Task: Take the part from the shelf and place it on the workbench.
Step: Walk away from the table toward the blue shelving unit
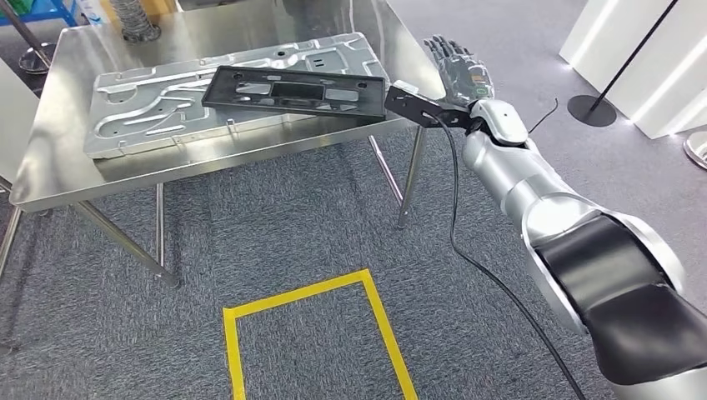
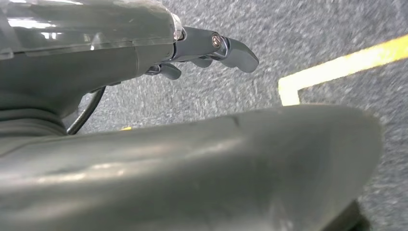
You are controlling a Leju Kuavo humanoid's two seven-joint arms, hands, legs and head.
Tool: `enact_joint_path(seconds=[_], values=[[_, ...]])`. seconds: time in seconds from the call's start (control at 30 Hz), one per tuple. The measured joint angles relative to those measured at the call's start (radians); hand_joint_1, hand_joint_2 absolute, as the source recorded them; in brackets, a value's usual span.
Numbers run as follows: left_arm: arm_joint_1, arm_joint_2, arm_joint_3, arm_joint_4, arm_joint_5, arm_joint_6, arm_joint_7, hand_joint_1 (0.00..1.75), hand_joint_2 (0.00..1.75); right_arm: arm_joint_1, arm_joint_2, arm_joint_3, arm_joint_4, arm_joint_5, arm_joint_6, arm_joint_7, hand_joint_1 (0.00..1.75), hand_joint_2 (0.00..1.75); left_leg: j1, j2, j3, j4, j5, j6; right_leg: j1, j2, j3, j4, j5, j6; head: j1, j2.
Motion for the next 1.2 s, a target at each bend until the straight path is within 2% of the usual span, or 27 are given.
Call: enact_joint_path(seconds=[0.03, 0.07, 0.1, 0.17, 0.23, 0.3, 0.33, 0.37, 0.4, 0.47, 0.5, 0.53, 0.57, 0.63, 0.67, 0.73, 0.8, 0.83, 0.87, 0.9, 0.93, 0.97, 1.0, 1.07, 1.13, 1.17, 1.2], values=[[0.000, 0.001, 0.000, 0.000, 0.000, 0.002, 0.000, 0.00, 0.00, 0.014, 0.001, -0.012, -0.004, -0.003, -0.029, 0.001, 0.00, 0.00, 0.003, -0.001, -0.009, 0.012, 0.006, -0.011, -0.003, 0.006, 0.032, -0.050, -0.017, -0.008, 0.000, 0.000], [-0.001, 0.002, 0.000, 0.000, -0.001, 0.003, 0.000, 0.00, 0.00, 0.032, 0.001, -0.031, -0.009, -0.006, -0.072, 0.003, 0.00, 0.00, 0.008, -0.003, -0.014, 0.019, 0.013, -0.022, 0.000, 0.009, 0.044, -0.075, -0.025, -0.023, 0.000, 0.000], [-0.001, 0.001, 0.000, 0.000, -0.002, 0.004, 0.001, 0.00, 0.00, 0.057, 0.002, -0.051, -0.016, -0.009, -0.119, 0.005, 0.00, 0.00, 0.016, -0.008, -0.017, 0.020, 0.022, -0.032, 0.005, 0.009, 0.039, -0.076, -0.025, -0.042, 0.000, 0.000], [-0.001, 0.000, -0.002, 0.001, -0.006, 0.005, 0.006, 0.00, 0.00, 0.140, 0.000, -0.119, -0.051, 0.018, -0.225, 0.001, 0.00, 0.00, 0.029, -0.029, -0.030, 0.036, 0.005, -0.039, 0.010, 0.009, 0.034, -0.076, -0.010, -0.065, -0.001, 0.000], [-0.002, -0.001, -0.006, 0.001, -0.012, 0.006, 0.014, 0.00, 0.00, 0.277, -0.016, -0.260, -0.139, 0.110, -0.300, -0.040, 0.00, 0.00, 0.031, -0.063, -0.060, 0.134, -0.073, -0.030, 0.018, 0.003, 0.031, -0.077, 0.002, -0.084, -0.001, 0.000], [-0.001, -0.002, -0.009, 0.002, -0.016, 0.007, 0.019, 0.00, 0.00, 0.420, -0.030, -0.461, -0.242, 0.202, -0.324, -0.093, 0.00, 0.00, 0.025, -0.087, -0.095, 0.285, -0.155, -0.019, 0.034, -0.007, 0.019, -0.076, 0.013, -0.096, 0.000, 0.000], [-0.001, -0.003, -0.011, 0.002, -0.017, 0.007, 0.019, 0.00, 0.00, 0.475, -0.029, -0.556, -0.284, 0.224, -0.325, -0.110, 0.00, 0.00, 0.020, -0.092, -0.099, 0.333, -0.173, -0.013, 0.043, -0.010, 0.010, -0.075, 0.019, -0.101, 0.000, 0.000], [-0.001, -0.003, -0.012, 0.002, -0.018, 0.007, 0.019, 0.00, 0.00, 0.516, -0.026, -0.637, -0.322, 0.236, -0.326, -0.122, 0.00, 0.00, 0.014, -0.093, -0.085, 0.342, -0.173, -0.003, 0.052, -0.011, 0.000, -0.073, 0.025, -0.105, 0.000, 0.000], [-0.002, -0.003, -0.013, 0.002, -0.018, 0.008, 0.019, 0.00, 0.00, 0.547, -0.023, -0.703, -0.358, 0.242, -0.326, -0.138, 0.00, 0.00, 0.007, -0.093, -0.053, 0.314, -0.159, 0.010, 0.059, -0.012, -0.009, -0.071, 0.031, -0.109, 0.000, 0.000], [-0.007, -0.002, -0.014, 0.002, -0.019, 0.010, 0.020, 0.00, 0.00, 0.602, -0.019, -0.832, -0.430, 0.251, -0.328, -0.214, 0.00, 0.00, -0.013, -0.084, 0.050, 0.176, -0.129, 0.046, 0.071, -0.017, -0.020, -0.071, 0.042, -0.112, 0.000, 0.000], [-0.011, -0.002, -0.014, 0.002, -0.020, 0.012, 0.021, 0.00, 0.00, 0.633, -0.019, -0.905, -0.465, 0.254, -0.328, -0.275, 0.00, 0.00, -0.022, -0.079, 0.094, 0.109, -0.124, 0.058, 0.074, -0.024, -0.023, -0.072, 0.048, -0.111, -0.001, 0.000], [-0.016, -0.002, -0.015, 0.002, -0.021, 0.015, 0.023, 0.00, 0.00, 0.667, -0.018, -0.983, -0.499, 0.256, -0.329, -0.342, 0.00, 0.00, -0.030, -0.078, 0.124, 0.059, -0.123, 0.066, 0.074, -0.034, -0.024, -0.074, 0.054, -0.107, -0.001, 0.000], [-0.021, -0.003, -0.015, 0.002, -0.021, 0.017, 0.024, 0.00, 0.00, 0.699, -0.015, -1.060, -0.529, 0.257, -0.329, -0.404, 0.00, 0.00, -0.034, -0.081, 0.134, 0.036, -0.126, 0.069, 0.073, -0.046, -0.024, -0.077, 0.061, -0.102, -0.001, 0.000], [-0.025, -0.004, -0.016, 0.002, -0.022, 0.019, 0.026, 0.00, 0.00, 0.750, -0.003, -1.195, -0.573, 0.257, -0.330, -0.500, 0.00, 0.00, -0.033, -0.100, 0.133, 0.003, -0.111, 0.069, 0.070, -0.061, -0.026, -0.085, 0.072, -0.092, 0.000, 0.000], [-0.025, -0.005, -0.016, 0.002, -0.023, 0.019, 0.027, 0.00, 0.00, 0.767, 0.008, -1.251, -0.590, 0.257, -0.330, -0.529, 0.00, 0.00, -0.029, -0.106, 0.130, -0.015, -0.099, 0.069, 0.069, -0.059, -0.031, -0.082, 0.062, -0.087, 0.000, 0.000], [-0.026, -0.007, -0.016, 0.002, -0.027, 0.021, 0.028, 0.00, 0.00, 0.797, 0.037, -1.341, -0.619, 0.247, -0.328, -0.556, 0.00, 0.00, -0.020, -0.109, 0.114, -0.039, -0.071, 0.070, 0.067, -0.046, -0.052, -0.027, -0.016, -0.076, 0.000, 0.000], [-0.027, -0.009, -0.014, 0.002, -0.046, 0.021, 0.028, 0.00, 0.00, 0.825, 0.080, -1.414, -0.640, 0.211, -0.323, -0.556, 0.00, 0.00, -0.019, -0.110, 0.085, -0.040, -0.046, 0.069, 0.065, -0.041, -0.076, 0.092, -0.112, -0.067, 0.000, 0.000], [-0.027, -0.010, -0.012, 0.002, -0.057, 0.021, 0.028, 0.00, 0.00, 0.838, 0.107, -1.441, -0.645, 0.184, -0.321, -0.556, 0.00, 0.00, -0.018, -0.109, 0.069, -0.038, -0.035, 0.066, 0.063, -0.040, -0.081, 0.146, -0.126, -0.062, 0.000, 0.000], [-0.027, -0.010, -0.010, 0.002, -0.066, 0.020, 0.028, 0.00, 0.00, 0.851, 0.135, -1.462, -0.647, 0.157, -0.321, -0.556, 0.00, 0.00, -0.016, -0.109, 0.051, -0.034, -0.024, 0.062, 0.061, -0.040, -0.075, 0.176, -0.113, -0.057, 0.000, 0.000], [-0.027, -0.011, -0.008, 0.002, -0.071, 0.020, 0.028, 0.00, 0.00, 0.864, 0.166, -1.479, -0.647, 0.133, -0.322, -0.557, 0.00, 0.00, -0.013, -0.107, 0.032, -0.028, -0.014, 0.057, 0.059, -0.040, -0.054, 0.175, -0.082, -0.052, 0.000, 0.000], [-0.028, -0.011, -0.007, 0.002, -0.073, 0.020, 0.028, 0.00, 0.00, 0.875, 0.196, -1.493, -0.647, 0.113, -0.323, -0.558, 0.00, 0.00, -0.010, -0.106, 0.012, -0.021, -0.004, 0.051, 0.056, -0.038, -0.018, 0.142, -0.050, -0.048, 0.000, 0.000], [-0.029, -0.010, -0.006, 0.002, -0.075, 0.020, 0.028, 0.00, 0.00, 0.883, 0.226, -1.505, -0.646, 0.092, -0.324, -0.558, 0.00, 0.00, -0.007, -0.105, -0.006, -0.011, 0.005, 0.044, 0.051, -0.029, 0.034, 0.080, -0.039, -0.043, 0.000, 0.000], [-0.031, -0.010, -0.005, 0.002, -0.075, 0.020, 0.028, 0.00, 0.00, 0.890, 0.256, -1.513, -0.644, 0.061, -0.324, -0.558, 0.00, 0.00, -0.006, -0.105, -0.022, 0.000, 0.012, 0.037, 0.049, -0.017, 0.088, 0.002, -0.050, -0.045, 0.000, 0.000], [-0.036, -0.009, -0.005, 0.002, -0.076, 0.020, 0.027, 0.00, 0.00, 0.907, 0.306, -1.520, -0.617, -0.034, -0.320, -0.558, 0.00, 0.00, -0.003, -0.108, -0.036, 0.011, 0.029, 0.024, 0.051, 0.001, 0.156, -0.100, -0.088, -0.066, 0.000, 0.000], [-0.037, -0.009, -0.004, 0.002, -0.075, 0.018, 0.027, 0.00, 0.00, 0.930, 0.336, -1.516, -0.556, -0.133, -0.305, -0.557, 0.00, 0.00, 0.002, -0.116, -0.039, 0.006, 0.049, 0.009, 0.057, -0.004, 0.155, -0.111, -0.083, -0.096, 0.000, 0.000], [-0.037, -0.009, -0.003, 0.002, -0.074, 0.017, 0.026, 0.00, 0.00, 0.940, 0.343, -1.511, -0.519, -0.167, -0.292, -0.555, 0.00, 0.00, 0.004, -0.120, -0.046, 0.008, 0.045, 0.004, 0.059, -0.010, 0.146, -0.110, -0.072, -0.106, 0.000, 0.000], [-0.036, -0.009, -0.002, 0.002, -0.074, 0.016, 0.026, 0.00, 0.00, 0.948, 0.346, -1.504, -0.485, -0.186, -0.277, -0.550, 0.00, 0.00, 0.006, -0.121, -0.058, 0.025, 0.019, 0.001, 0.060, -0.017, 0.133, -0.111, -0.058, -0.116, 0.000, 0.000]])
